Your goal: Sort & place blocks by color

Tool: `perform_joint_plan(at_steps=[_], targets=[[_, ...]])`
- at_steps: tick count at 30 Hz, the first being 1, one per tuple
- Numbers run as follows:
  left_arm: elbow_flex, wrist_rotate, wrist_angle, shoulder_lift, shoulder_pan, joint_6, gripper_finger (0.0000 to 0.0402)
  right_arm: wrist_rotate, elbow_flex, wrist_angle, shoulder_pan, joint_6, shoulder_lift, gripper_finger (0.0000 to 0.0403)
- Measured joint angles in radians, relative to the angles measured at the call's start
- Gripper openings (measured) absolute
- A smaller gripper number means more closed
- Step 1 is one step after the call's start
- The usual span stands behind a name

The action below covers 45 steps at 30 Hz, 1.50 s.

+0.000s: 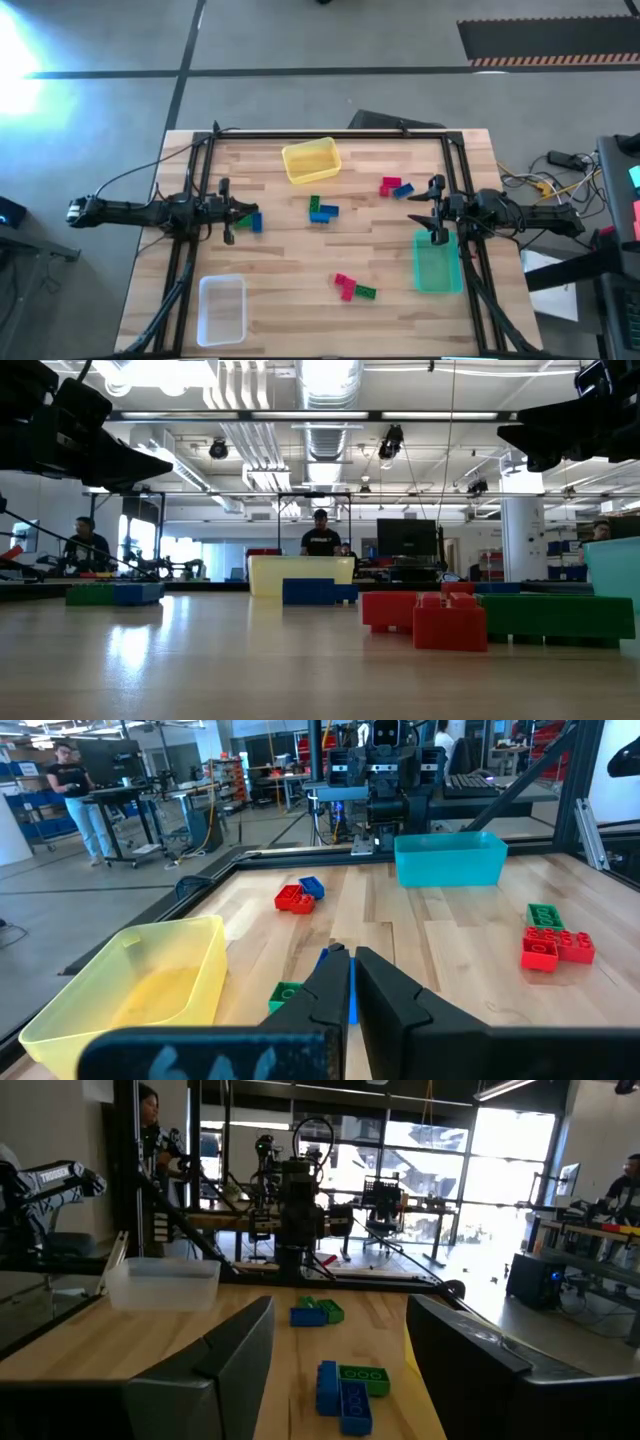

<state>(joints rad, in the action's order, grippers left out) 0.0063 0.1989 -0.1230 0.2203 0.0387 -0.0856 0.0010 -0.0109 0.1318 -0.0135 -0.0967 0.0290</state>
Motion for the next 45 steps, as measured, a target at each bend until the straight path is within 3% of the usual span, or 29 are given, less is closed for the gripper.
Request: perform_joint_plan(at_steps=[29,34,39,45], targets=[[0.000,0.018,-0.014,0.000,0.000,-0.002,0.0004,0.000,0.000,0.000,0.000,0.000,0.000,0.0219],[0.000,0.034,-0.147,0.003,0.002,0.005,0.0004,0.000,0.000,0.002,0.000,0.000,0.000,0.0219],[0.000,0.014,-0.317,0.008,0.002,0.177,0.0004,0.000,0.000,0.010,0.000,0.000,0.000,0.0219],[0.000,0.011,-0.460,0.009,0.002,0.262,0.0004,0.000,0.000,0.068,0.000,0.000,0.000,0.0219]])
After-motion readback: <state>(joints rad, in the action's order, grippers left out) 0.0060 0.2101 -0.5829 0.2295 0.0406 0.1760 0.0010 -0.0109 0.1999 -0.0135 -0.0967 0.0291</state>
